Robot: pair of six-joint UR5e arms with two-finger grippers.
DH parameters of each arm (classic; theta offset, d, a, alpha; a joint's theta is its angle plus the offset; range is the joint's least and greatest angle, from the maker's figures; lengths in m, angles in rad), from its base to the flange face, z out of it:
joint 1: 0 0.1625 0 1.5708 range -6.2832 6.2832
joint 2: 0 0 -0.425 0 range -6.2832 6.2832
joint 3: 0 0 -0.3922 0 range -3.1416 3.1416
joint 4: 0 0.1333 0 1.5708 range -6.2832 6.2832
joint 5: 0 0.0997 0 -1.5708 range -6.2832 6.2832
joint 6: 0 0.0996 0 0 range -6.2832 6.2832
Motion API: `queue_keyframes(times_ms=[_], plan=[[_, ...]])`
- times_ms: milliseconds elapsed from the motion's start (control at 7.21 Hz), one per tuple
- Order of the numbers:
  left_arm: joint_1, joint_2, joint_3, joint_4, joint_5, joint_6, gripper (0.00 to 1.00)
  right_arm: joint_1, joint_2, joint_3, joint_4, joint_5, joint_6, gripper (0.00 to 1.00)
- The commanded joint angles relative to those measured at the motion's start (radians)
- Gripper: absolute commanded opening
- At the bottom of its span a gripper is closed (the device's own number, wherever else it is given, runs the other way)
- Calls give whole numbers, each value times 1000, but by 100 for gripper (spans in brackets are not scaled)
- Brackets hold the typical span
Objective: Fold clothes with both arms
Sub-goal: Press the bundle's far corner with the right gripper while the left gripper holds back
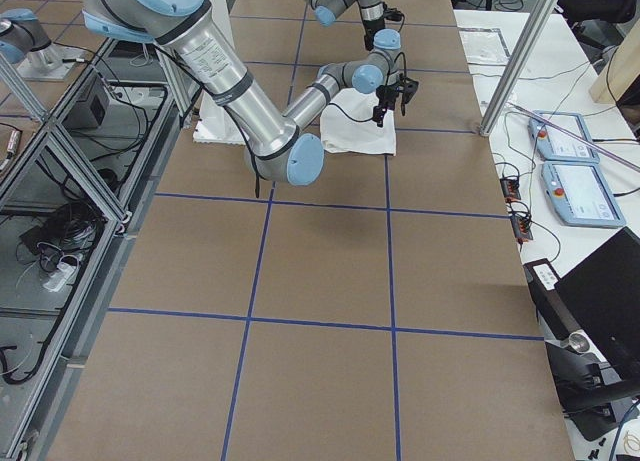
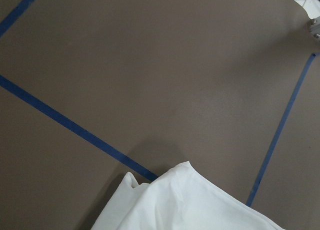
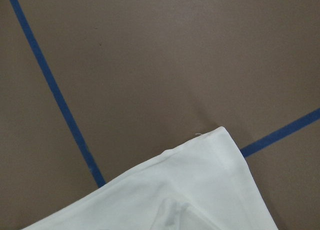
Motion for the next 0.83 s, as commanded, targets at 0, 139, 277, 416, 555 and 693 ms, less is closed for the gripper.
queue_keyframes(times_ms=[0,139,277,416,555,693], plan=[[-18,63,-41,4,-33,88,100,-4,46,-118,55,-13,5,97],[-26,82,-61,2,-34,89,100,-12,72,-164,55,-13,15,96],[-26,83,-63,2,-34,91,100,-18,83,-177,55,-11,25,89],[-26,83,-64,2,-34,91,100,-36,80,-184,52,-11,44,82],[-24,83,-64,2,-34,91,100,-50,80,-184,47,-11,65,71],[-24,83,-64,2,-34,91,100,-70,77,-184,45,-13,91,52]])
